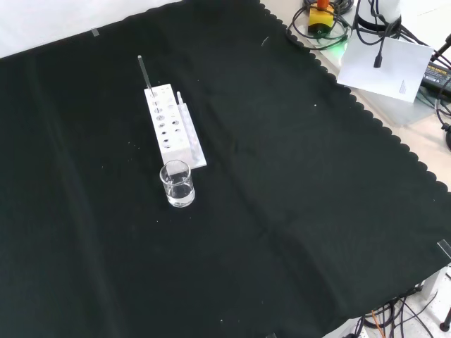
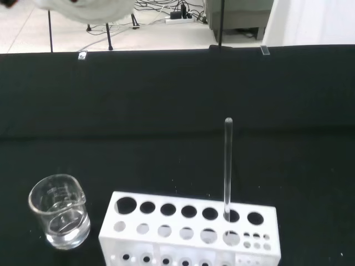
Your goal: Take the glass rod from the white test tube rack.
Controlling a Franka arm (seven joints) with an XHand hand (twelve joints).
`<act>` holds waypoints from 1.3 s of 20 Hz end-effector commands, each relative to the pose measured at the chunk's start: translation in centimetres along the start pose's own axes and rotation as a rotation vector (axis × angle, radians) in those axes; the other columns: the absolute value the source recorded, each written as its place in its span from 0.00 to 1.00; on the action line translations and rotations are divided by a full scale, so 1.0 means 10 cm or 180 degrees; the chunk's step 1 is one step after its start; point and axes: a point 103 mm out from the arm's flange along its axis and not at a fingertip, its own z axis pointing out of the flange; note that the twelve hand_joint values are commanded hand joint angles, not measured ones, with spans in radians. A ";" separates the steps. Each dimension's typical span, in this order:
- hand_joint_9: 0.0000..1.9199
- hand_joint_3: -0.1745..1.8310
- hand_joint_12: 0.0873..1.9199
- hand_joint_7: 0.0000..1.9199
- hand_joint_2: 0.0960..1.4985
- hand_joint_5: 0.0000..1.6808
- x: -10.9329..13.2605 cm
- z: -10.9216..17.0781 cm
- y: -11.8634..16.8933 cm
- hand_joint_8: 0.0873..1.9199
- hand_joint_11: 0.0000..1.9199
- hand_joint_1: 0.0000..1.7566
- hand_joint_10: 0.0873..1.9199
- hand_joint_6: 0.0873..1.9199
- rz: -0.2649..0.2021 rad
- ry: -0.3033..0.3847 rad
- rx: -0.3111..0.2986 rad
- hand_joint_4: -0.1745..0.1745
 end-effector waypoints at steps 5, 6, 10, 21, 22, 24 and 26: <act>0.06 0.35 0.71 0.03 0.46 0.12 -0.26 0.17 0.63 0.43 0.00 0.43 0.44 0.00 -0.0086 0.0104 -0.0023 0.21; 0.06 0.35 0.71 0.03 0.46 0.12 -0.27 0.20 0.68 0.43 0.00 0.43 0.44 0.00 -0.0084 0.0104 -0.0006 0.21; 0.06 0.35 0.72 0.04 0.46 0.12 -0.30 0.27 0.80 0.43 0.00 0.43 0.44 0.00 -0.0040 0.0079 0.0026 0.21; 0.07 0.35 0.73 0.04 0.47 0.12 -0.41 0.36 1.20 0.43 0.00 0.42 0.44 0.00 0.0014 0.0087 0.0074 0.21; 0.07 0.35 0.73 0.05 0.47 0.12 -0.41 0.38 1.24 0.43 0.00 0.42 0.44 0.00 -0.0004 0.0067 0.0094 0.21; 0.08 0.35 0.73 0.05 0.47 0.12 -0.40 0.43 1.31 0.43 0.00 0.42 0.44 0.00 -0.0044 0.0030 0.0124 0.21; 0.08 0.35 0.73 0.05 0.47 0.13 -0.37 0.49 1.35 0.43 0.00 0.42 0.44 0.00 -0.0131 0.0023 0.0143 0.20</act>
